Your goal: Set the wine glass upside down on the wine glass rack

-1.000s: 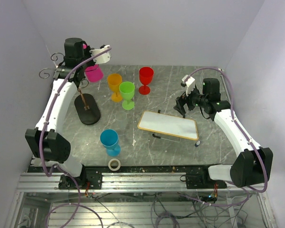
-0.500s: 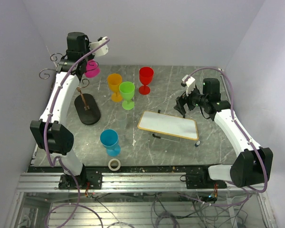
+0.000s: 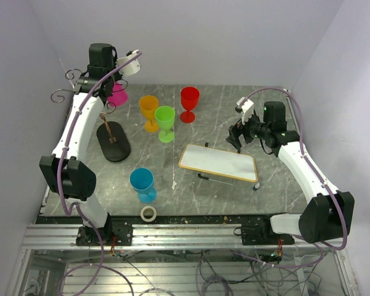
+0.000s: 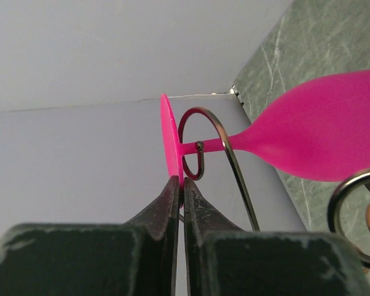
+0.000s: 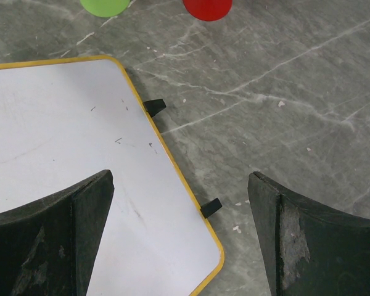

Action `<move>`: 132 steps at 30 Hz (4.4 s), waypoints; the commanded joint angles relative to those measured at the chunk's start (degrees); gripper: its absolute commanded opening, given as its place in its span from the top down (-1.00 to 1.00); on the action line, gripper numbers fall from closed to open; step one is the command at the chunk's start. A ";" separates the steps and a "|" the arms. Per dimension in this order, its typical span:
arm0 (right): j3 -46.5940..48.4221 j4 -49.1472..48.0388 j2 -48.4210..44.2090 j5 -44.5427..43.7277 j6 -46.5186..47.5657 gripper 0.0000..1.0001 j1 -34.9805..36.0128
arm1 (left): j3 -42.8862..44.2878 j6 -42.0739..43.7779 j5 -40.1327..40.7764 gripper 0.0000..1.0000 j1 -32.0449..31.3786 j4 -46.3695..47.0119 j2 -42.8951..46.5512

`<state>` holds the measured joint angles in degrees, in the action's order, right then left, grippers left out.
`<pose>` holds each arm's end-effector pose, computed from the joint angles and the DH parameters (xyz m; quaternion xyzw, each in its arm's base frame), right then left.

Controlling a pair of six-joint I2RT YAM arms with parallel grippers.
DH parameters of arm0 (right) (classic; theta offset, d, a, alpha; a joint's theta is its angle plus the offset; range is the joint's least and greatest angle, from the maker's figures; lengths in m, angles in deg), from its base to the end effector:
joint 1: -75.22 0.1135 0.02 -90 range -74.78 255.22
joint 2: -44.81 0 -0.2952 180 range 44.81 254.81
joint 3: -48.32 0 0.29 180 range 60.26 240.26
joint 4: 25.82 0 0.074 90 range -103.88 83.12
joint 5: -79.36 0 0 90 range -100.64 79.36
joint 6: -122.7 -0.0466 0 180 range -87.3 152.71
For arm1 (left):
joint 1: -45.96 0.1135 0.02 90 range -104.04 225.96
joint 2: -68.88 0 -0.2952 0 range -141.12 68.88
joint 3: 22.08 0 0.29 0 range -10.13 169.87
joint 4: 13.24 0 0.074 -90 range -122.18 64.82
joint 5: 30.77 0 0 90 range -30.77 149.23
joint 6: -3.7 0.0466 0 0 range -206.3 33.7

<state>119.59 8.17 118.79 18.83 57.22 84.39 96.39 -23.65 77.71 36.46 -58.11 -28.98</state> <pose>0.3123 0.0736 0.3151 -0.3597 0.7942 0.1674 0.4603 0.4360 -0.0580 0.4594 0.4177 0.7214 0.3603 0.4188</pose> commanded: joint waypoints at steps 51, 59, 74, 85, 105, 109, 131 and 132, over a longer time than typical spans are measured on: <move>-1.24 -2.89 -2.14 1.95 -1.58 -0.85 -5.01 | -16.46 -23.63 -38.99 -0.63 -3.49 -30.35 31.02; -1.32 -3.33 -3.21 7.48 -3.57 -0.86 -10.56 | -29.36 -19.08 -45.70 -0.49 -3.81 -36.96 35.15; -1.67 -4.29 -3.16 11.04 -4.92 -0.87 -16.13 | -44.29 -18.66 -47.44 -0.37 -7.72 -28.72 34.24; -1.60 -4.65 -2.78 11.29 -5.09 -0.88 -17.10 | -47.91 -20.11 -45.76 0.22 -10.67 -25.22 33.51; 4.67 4.77 -2.47 7.95 -0.18 -0.88 -17.96 | -33.00 -16.58 -34.39 0.86 -10.81 -44.14 39.35; 10.64 12.96 -1.49 11.82 2.85 -0.88 -17.87 | -26.95 -18.57 -33.89 0.86 -10.81 -47.65 39.85; 26.66 4.43 -1.19 25.90 -15.55 -0.91 -7.87 | 16.11 -29.45 -51.78 0.86 -10.81 -37.23 29.92; 27.55 3.98 -0.68 26.50 -16.76 -0.90 -7.40 | 15.83 -30.74 -51.99 0.86 -10.81 -34.99 29.62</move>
<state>143.13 16.69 117.30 42.51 45.94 75.71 111.45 -47.93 29.39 25.93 -103.39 1.66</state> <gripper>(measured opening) 0.955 0.072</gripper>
